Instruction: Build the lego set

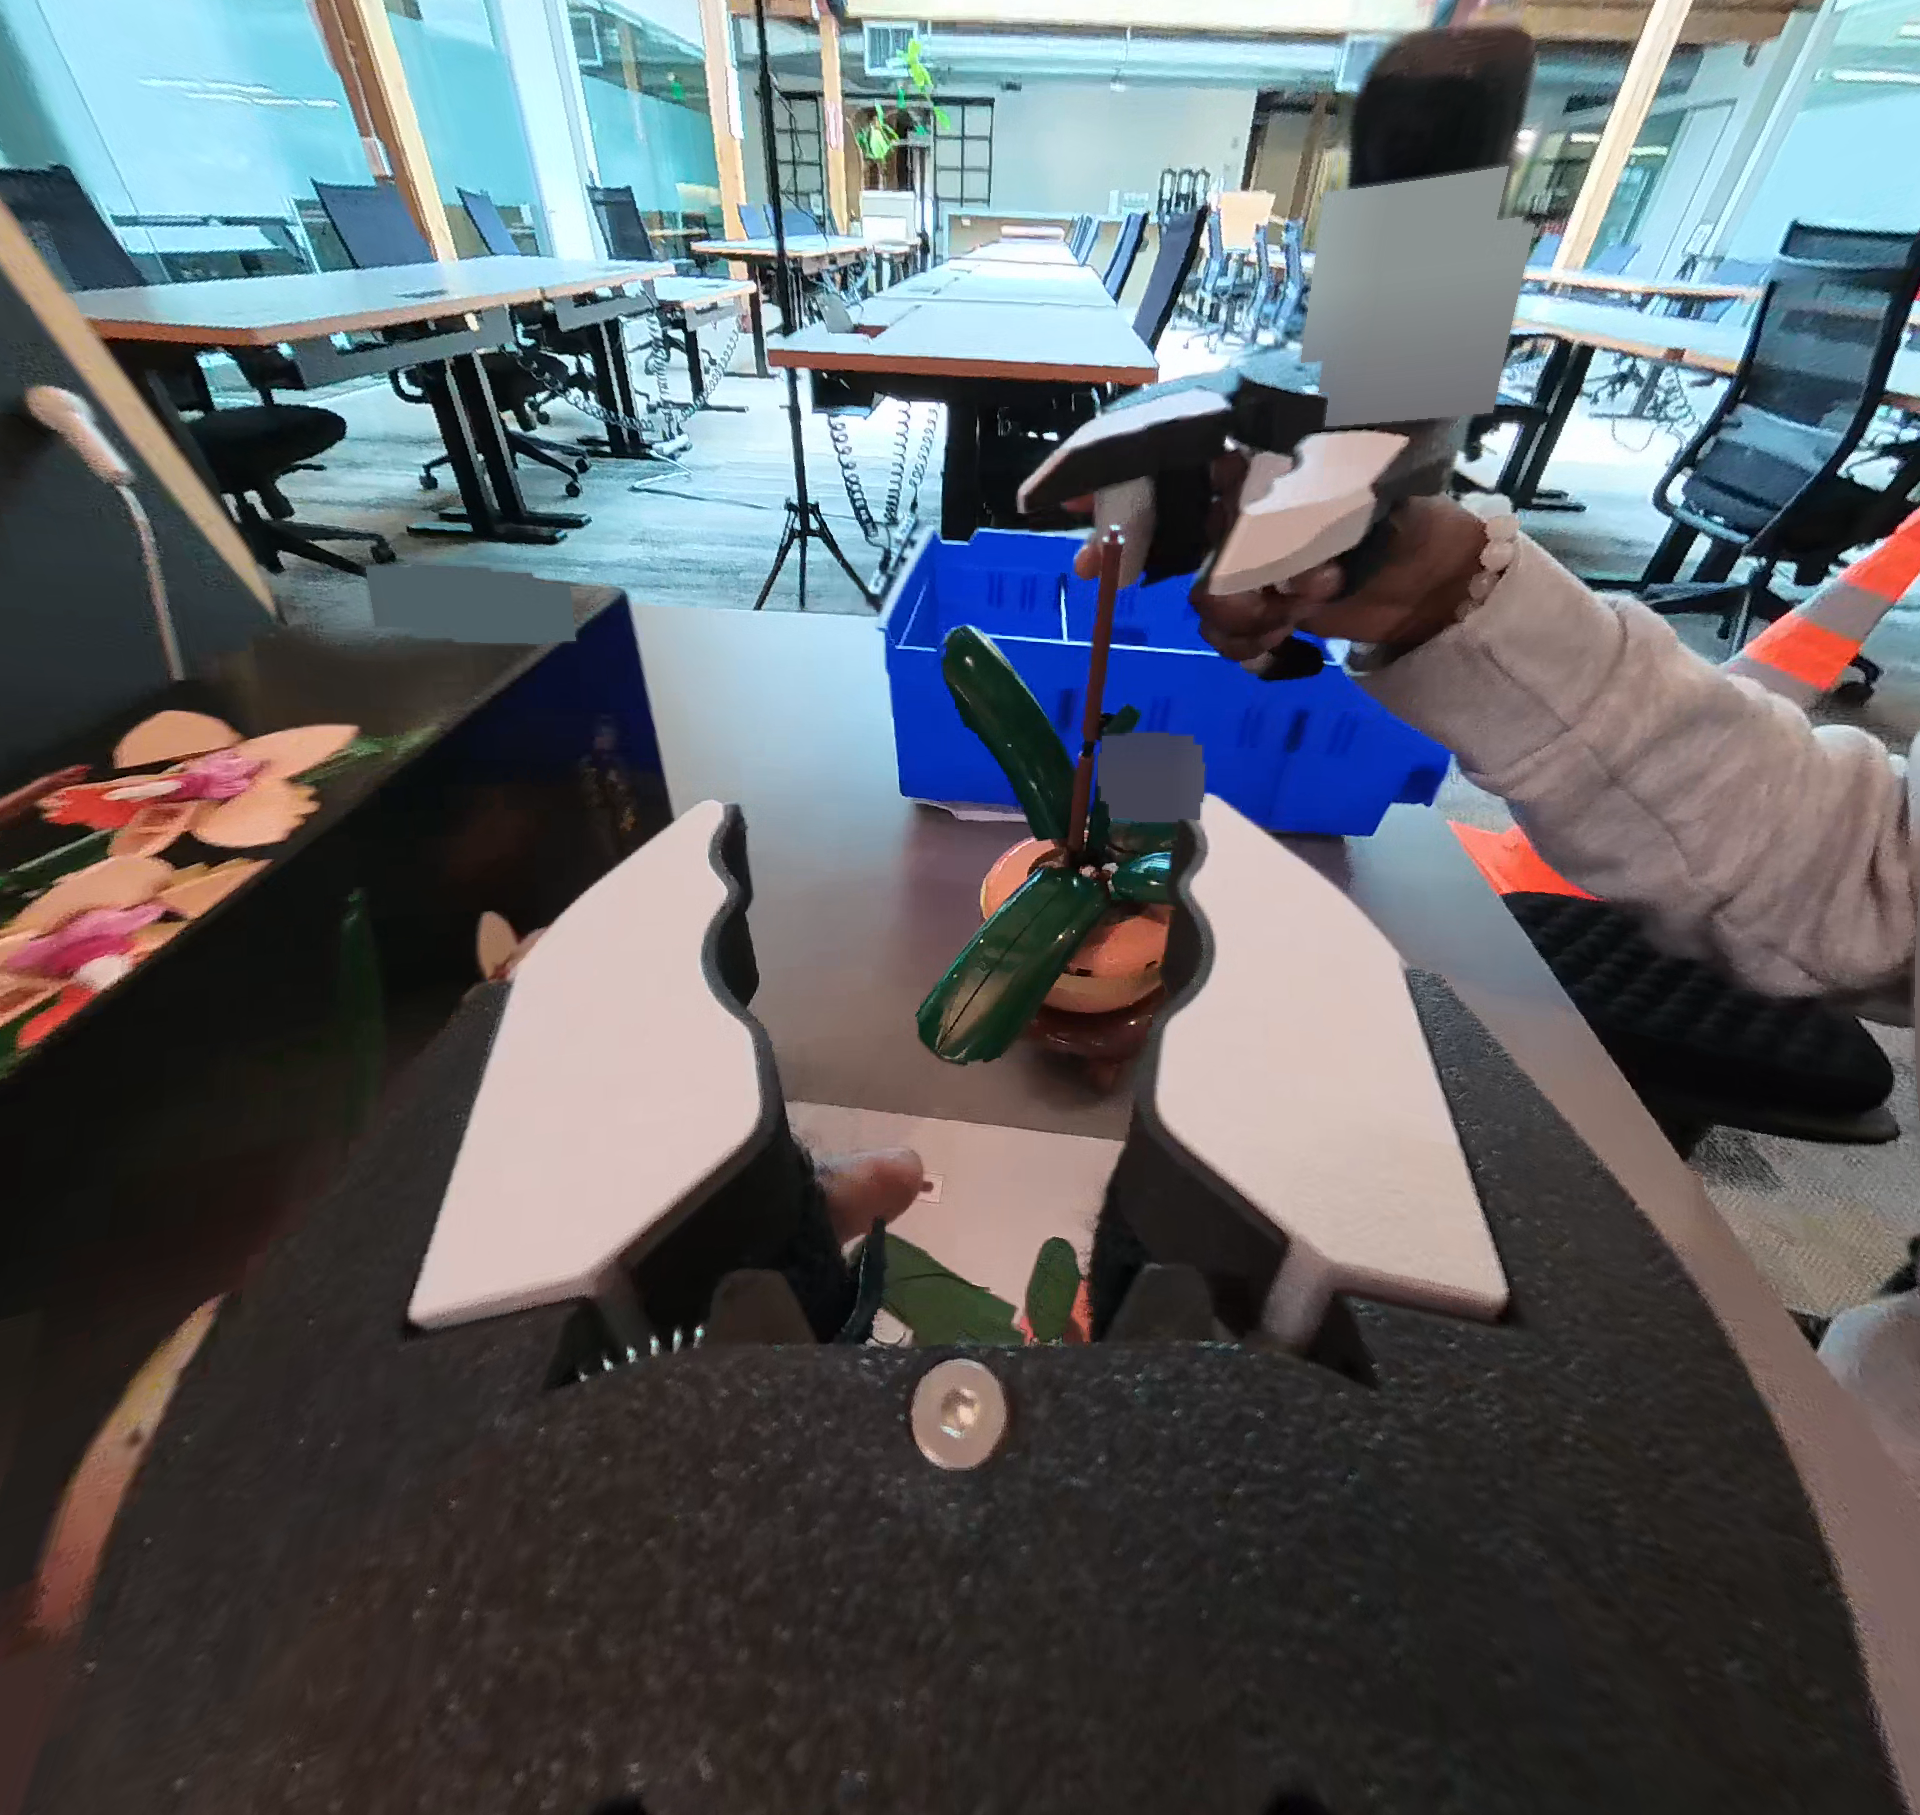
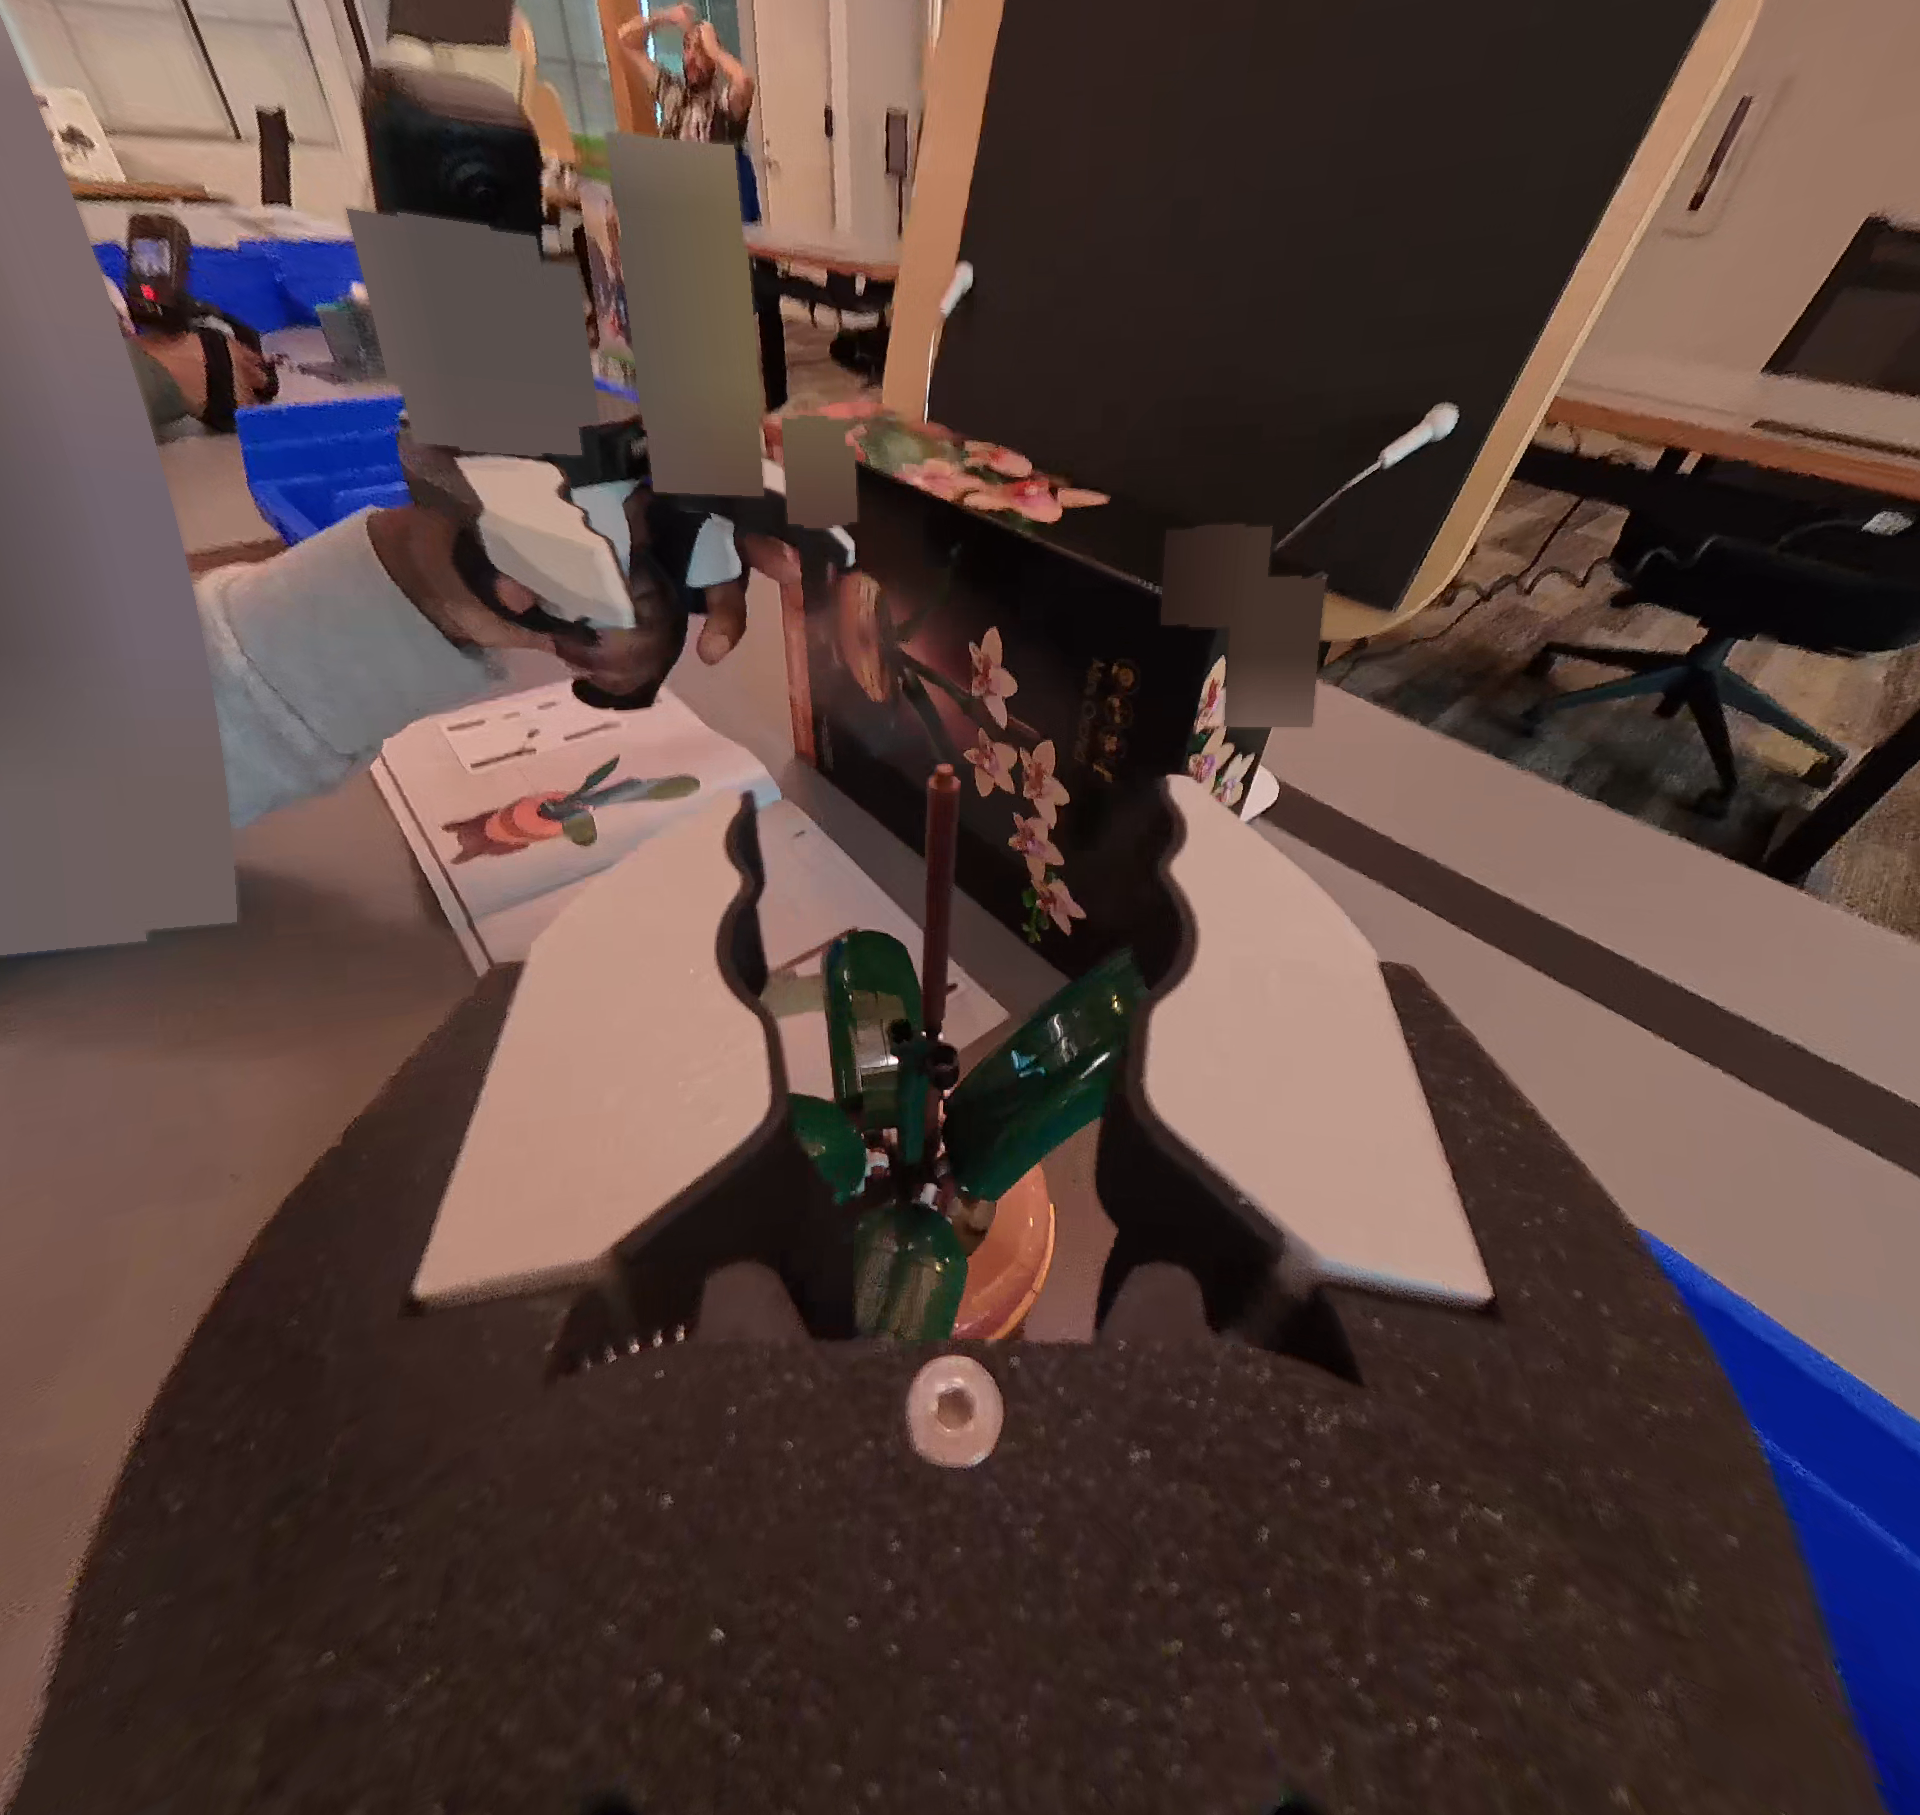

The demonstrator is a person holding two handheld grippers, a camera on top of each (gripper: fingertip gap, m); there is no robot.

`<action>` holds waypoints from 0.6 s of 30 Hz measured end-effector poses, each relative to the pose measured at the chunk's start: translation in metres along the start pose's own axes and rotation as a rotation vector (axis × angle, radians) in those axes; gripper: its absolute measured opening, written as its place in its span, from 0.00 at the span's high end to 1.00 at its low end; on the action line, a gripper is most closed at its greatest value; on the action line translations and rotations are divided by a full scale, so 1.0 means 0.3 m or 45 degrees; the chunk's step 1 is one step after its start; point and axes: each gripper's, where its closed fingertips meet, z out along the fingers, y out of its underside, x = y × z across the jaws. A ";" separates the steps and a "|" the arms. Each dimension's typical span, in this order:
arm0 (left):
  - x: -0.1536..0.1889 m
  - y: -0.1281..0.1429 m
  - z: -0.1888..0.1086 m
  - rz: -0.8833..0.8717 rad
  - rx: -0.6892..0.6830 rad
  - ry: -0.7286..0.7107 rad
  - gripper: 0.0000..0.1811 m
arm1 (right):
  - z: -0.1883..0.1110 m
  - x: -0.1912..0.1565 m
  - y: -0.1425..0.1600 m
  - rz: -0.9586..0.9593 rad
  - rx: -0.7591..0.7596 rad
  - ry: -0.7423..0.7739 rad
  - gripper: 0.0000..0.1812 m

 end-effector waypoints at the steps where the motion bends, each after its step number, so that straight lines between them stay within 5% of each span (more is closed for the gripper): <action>1: -0.008 -0.006 -0.014 0.010 0.023 -0.011 0.60 | -0.009 -0.005 -0.009 -0.003 0.047 0.024 0.58; 4: -0.028 -0.008 -0.053 0.045 0.058 -0.047 0.66 | -0.047 -0.025 0.015 0.040 0.087 0.140 0.44; 7: -0.044 0.042 -0.081 0.065 -0.069 -0.080 0.63 | -0.083 -0.057 0.150 0.056 -0.144 0.274 0.37; 12: -0.025 0.130 -0.115 0.213 -0.211 -0.148 0.62 | -0.065 -0.073 0.389 0.063 -0.489 0.448 0.36; 18: 0.073 0.178 -0.139 0.247 -0.247 -0.117 0.63 | 0.043 -0.048 0.478 0.101 -0.521 0.401 0.40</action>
